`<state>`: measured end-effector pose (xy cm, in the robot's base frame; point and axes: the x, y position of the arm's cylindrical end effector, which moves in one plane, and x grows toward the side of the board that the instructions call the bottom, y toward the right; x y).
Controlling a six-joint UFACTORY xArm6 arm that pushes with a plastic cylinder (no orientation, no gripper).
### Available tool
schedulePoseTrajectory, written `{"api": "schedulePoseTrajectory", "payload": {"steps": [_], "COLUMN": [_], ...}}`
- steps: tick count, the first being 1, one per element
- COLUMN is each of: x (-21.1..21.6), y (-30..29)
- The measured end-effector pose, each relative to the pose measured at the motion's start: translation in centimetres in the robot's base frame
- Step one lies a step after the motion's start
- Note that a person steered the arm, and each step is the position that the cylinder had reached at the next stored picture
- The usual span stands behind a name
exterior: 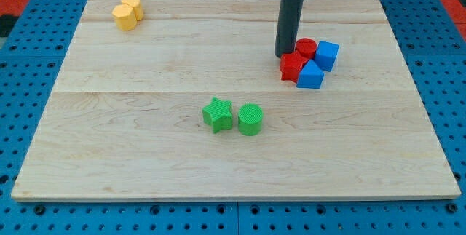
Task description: Move the yellow heart along with yellow hexagon left and down
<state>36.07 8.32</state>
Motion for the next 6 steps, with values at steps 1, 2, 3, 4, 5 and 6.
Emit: {"api": "schedulePoseTrajectory", "payload": {"steps": [1, 2, 3, 4, 5, 6], "x": [0.6, 2.1, 2.6, 2.2, -1.7, -7.9], "y": [-0.6, -1.2, -2.2, -2.5, -2.8, -4.0]}}
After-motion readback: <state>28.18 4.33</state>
